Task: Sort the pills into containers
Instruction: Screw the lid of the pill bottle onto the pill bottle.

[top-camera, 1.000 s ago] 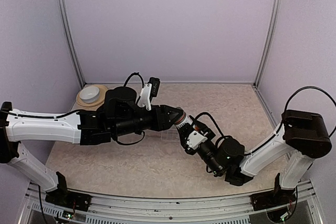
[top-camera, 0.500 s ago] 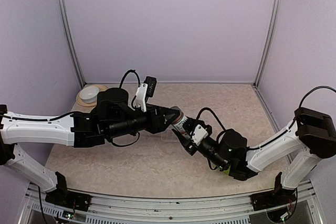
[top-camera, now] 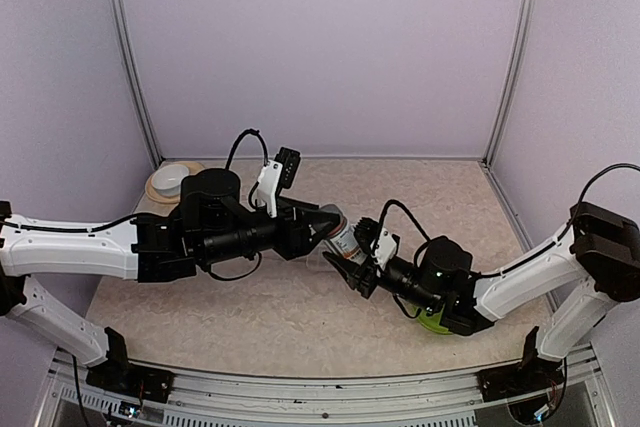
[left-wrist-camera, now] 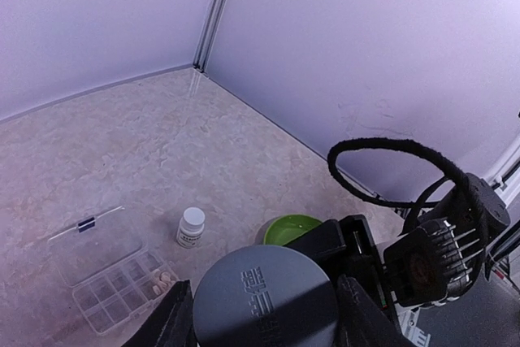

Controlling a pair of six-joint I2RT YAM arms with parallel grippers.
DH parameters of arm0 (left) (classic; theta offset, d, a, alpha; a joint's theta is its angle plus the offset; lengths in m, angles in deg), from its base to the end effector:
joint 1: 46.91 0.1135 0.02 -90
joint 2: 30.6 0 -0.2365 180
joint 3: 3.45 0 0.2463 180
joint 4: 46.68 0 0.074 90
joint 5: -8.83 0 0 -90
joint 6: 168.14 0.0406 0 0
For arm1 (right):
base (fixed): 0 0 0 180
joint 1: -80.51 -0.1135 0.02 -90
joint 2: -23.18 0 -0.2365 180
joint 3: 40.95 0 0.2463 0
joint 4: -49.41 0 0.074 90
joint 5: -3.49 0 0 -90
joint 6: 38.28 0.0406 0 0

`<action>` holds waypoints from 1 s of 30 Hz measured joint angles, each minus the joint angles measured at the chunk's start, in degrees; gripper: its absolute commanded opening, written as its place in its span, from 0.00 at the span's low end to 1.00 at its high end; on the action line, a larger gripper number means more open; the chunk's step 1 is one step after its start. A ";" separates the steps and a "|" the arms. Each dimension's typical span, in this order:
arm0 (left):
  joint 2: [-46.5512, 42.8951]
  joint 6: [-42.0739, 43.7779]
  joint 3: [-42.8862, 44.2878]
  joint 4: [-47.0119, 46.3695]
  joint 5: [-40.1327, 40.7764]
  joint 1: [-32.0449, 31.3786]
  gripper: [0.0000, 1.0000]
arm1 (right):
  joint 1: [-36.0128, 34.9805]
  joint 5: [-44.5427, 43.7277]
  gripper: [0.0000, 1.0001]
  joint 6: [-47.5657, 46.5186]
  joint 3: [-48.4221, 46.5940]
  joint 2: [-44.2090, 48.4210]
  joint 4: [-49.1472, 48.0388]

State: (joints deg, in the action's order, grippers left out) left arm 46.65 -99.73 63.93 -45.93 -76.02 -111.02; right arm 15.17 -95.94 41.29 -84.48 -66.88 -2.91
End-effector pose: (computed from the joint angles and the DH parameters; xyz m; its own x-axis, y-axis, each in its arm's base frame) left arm 0.1443 -0.2889 0.2809 -0.3903 -0.0351 -0.9200 0.7677 0.5392 -0.3463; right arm 0.1325 0.2727 0.1828 0.1914 -0.0112 -0.9815 -0.8072 0.5671 -0.1639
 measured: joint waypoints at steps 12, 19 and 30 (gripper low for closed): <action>-0.85 5.68 0.00 2.84 -1.49 0.39 0.42 | 2.64 8.61 0.00 4.83 -0.48 0.72 3.54; -2.21 7.87 -1.64 1.14 -6.38 1.44 0.42 | 3.17 12.61 0.00 5.42 -0.35 1.01 2.89; -2.73 12.66 -1.01 4.39 -11.13 2.54 0.41 | 4.68 18.27 0.00 5.46 -0.31 1.99 5.27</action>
State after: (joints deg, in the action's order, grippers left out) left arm 43.92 -87.07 62.92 -41.53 -87.15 -108.49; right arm 19.84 -77.67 46.75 -84.79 -64.89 2.36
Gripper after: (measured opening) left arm 0.505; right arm 0.531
